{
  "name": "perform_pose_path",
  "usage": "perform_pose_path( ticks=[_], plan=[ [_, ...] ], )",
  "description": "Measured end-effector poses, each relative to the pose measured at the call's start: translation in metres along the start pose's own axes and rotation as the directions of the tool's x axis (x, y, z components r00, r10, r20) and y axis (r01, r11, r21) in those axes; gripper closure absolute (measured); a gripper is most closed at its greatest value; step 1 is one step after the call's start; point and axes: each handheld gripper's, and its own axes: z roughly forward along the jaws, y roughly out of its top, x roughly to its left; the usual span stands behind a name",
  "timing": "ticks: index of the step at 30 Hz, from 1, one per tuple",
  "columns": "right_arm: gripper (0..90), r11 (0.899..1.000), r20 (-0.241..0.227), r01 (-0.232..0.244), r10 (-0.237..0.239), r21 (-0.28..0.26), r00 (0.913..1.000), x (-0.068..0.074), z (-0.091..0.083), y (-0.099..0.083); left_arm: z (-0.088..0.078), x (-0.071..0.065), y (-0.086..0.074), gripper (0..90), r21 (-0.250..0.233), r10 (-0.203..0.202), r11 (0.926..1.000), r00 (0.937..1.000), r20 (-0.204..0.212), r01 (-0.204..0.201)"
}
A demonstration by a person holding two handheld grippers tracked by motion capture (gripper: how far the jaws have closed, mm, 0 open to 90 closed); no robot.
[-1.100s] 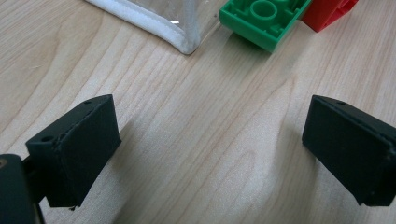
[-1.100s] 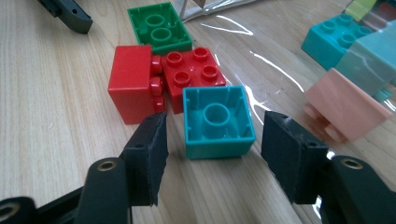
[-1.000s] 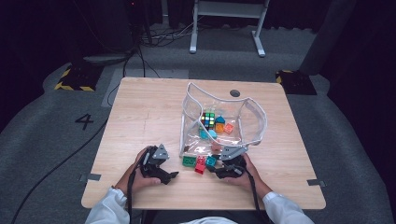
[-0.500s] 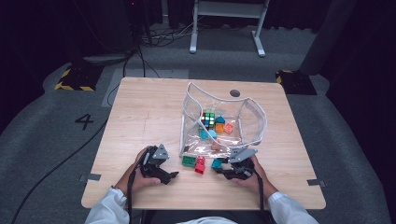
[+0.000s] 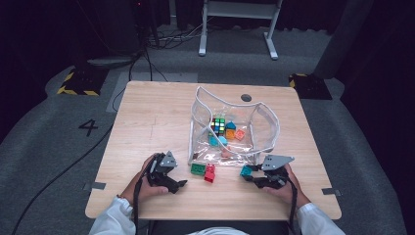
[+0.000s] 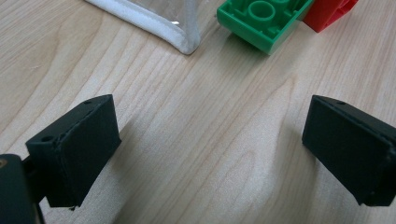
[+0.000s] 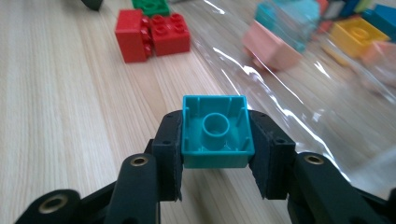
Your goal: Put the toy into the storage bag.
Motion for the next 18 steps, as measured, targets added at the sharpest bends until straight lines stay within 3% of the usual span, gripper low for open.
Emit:
perform_pose_path(
  ticks=[8, 18],
  plan=[
    [59.5, 0.999, 0.039, -0.034, 0.034, -0.010, 0.9987, -0.011, -0.030, -0.018, 0.000, 0.000, 0.000, 4.0, 0.000, 0.000, 1.0000, 1.0000, 0.000, 0.000],
    [59.5, 0.996, 0.119, -0.073, 0.078, -0.044, 0.9898, -0.033, -0.063, -0.029, 0.000, 0.000, 0.000, 4.0, 0.000, 0.000, 1.0000, 1.0000, 0.000, 0.000]
  ],
)
